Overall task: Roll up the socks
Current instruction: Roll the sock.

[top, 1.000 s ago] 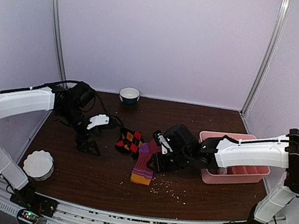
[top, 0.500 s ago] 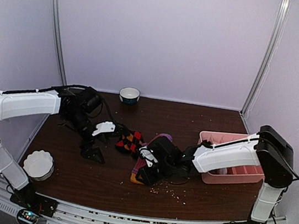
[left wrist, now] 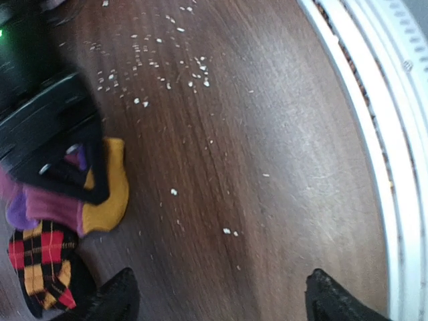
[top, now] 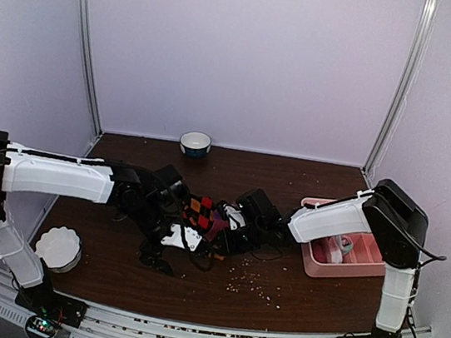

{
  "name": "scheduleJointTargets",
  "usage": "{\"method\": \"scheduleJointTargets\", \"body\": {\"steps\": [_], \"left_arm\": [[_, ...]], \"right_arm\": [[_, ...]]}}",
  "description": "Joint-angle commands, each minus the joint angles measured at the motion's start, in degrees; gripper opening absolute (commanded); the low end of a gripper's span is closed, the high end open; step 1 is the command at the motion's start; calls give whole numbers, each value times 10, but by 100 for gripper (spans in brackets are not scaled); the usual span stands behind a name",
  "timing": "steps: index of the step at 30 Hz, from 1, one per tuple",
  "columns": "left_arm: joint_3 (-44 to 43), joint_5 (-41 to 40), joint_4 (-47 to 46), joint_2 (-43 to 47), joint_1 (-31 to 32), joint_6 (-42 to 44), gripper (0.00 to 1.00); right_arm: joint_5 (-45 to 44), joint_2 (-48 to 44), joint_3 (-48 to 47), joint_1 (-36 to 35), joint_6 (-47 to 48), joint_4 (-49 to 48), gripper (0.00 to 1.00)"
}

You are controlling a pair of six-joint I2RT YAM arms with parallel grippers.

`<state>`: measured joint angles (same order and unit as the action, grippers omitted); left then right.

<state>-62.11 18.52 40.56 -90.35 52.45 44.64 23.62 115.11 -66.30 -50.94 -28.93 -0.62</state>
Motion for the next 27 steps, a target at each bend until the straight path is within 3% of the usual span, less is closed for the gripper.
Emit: {"method": "scheduleJointTargets", "body": {"steps": [1, 7, 15, 22, 27], "left_arm": [[-1, -78, -87, -56, 27, 53, 82], [-30, -125, -154, -106, 29, 70, 68], [-17, -131, -196, -107, 30, 88, 62], [-28, -139, -208, -138, 33, 91, 47], [-29, -142, -199, -154, 34, 101, 44]], "right_arm": [[42, 23, 15, 15, -44, 7, 23], [78, 18, 18, 17, -43, 20, 20], [130, 0, 61, 16, -53, -9, 20], [144, -7, 71, 16, -62, -24, 25], [153, -6, 62, 17, -67, -25, 32]]}}
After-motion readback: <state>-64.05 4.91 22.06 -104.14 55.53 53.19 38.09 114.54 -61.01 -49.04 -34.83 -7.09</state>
